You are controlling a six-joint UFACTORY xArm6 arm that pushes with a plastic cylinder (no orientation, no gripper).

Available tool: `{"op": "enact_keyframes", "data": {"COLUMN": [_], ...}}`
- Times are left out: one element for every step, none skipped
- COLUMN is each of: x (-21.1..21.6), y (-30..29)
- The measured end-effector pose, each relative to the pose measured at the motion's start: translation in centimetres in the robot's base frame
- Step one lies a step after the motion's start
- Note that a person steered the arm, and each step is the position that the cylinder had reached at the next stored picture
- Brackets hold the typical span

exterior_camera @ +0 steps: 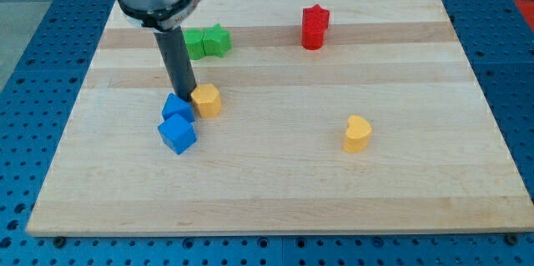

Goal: Push the yellow hexagon into yellow heart

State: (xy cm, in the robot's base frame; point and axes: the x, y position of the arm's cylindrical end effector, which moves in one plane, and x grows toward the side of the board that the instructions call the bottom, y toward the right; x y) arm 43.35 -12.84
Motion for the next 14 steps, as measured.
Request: {"op": "enact_keyframes", "data": {"x": [1.4, 2.7, 6.2, 8.5, 10.2, 13.6, 13.5, 12.1, 12.0, 11.1, 9.1, 7.5, 5.9, 3.0], "y": [4.0, 9.5, 9.9, 10.4, 12.6, 12.9, 14.9, 15.6, 14.2, 13.8, 13.8, 13.8, 14.8, 16.1]}}
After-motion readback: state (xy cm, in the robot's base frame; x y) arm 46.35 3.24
